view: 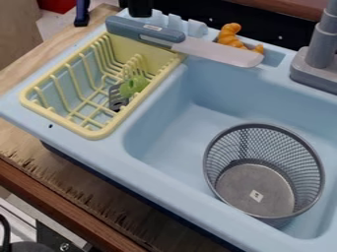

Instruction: Place the knife on the left side of the basin

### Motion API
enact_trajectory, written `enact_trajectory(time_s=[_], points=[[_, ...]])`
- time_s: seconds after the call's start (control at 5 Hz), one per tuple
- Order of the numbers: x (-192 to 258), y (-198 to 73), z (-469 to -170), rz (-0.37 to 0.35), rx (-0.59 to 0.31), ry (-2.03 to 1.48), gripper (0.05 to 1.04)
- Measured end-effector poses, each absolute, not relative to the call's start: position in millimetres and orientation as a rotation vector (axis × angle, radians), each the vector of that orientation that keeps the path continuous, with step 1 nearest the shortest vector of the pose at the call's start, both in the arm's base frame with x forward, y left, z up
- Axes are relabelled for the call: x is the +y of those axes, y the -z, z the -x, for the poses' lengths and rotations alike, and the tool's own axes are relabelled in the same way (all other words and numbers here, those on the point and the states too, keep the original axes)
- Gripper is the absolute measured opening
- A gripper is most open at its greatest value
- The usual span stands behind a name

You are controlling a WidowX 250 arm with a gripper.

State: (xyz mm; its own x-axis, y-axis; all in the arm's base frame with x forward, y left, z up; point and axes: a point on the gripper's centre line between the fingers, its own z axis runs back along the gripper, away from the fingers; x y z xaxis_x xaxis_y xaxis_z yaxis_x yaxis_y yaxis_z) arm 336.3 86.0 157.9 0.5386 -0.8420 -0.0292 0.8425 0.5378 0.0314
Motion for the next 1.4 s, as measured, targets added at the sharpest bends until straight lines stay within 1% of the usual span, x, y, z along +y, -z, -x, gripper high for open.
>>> enact_trajectory(time_s=[0.4,0.6,0.8,1.0,1.2,1.4], points=[[83.8,-128.5,-325.5,0.016,0.002,1.104,0.999],[83.3,-123.8,-325.8,0.008,-0.006,1.124,0.95],[81.2,-117.7,-321.6,-0.006,-0.019,1.114,0.757],[77.4,-117.0,-322.3,0.01,-0.043,1.109,0.468],[77.6,-116.9,-319.0,-0.003,-0.051,1.094,0.367],[75.3,-121.2,-313.7,0.008,-0.058,1.086,0.367]])
